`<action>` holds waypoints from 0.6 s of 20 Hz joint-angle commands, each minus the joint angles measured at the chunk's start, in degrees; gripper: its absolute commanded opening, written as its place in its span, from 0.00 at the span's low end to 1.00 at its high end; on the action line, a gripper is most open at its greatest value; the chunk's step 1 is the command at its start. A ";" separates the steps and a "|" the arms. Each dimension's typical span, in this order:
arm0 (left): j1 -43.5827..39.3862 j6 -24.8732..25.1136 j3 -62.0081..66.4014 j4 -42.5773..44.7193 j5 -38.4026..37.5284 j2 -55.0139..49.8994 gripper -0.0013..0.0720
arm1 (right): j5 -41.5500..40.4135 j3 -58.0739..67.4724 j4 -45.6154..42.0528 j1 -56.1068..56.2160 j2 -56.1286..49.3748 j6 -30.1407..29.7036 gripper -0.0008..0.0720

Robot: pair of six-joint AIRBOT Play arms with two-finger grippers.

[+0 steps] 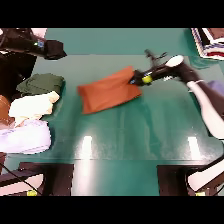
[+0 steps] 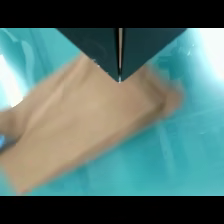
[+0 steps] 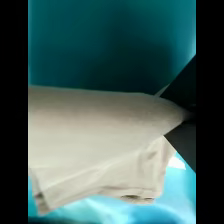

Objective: Fold the shirts.

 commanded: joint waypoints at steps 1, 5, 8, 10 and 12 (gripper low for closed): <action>-4.46 -0.04 0.00 0.07 0.90 0.04 0.05 | 0.72 0.22 -10.69 -13.84 8.44 3.37 0.03; -8.13 -0.11 0.00 0.07 3.67 0.04 0.05 | 1.49 0.22 -11.37 -32.26 14.64 3.37 0.03; -9.84 -0.59 0.00 0.02 6.45 0.04 0.05 | 1.44 0.24 -10.71 -42.27 15.93 3.30 0.03; -9.88 -0.70 0.00 -0.96 7.65 0.04 0.05 | 1.42 0.24 -10.32 -46.10 15.69 3.13 0.03; -9.88 -0.70 0.00 -0.96 8.00 0.04 0.05 | 0.28 0.28 -10.23 -48.28 15.50 2.25 0.03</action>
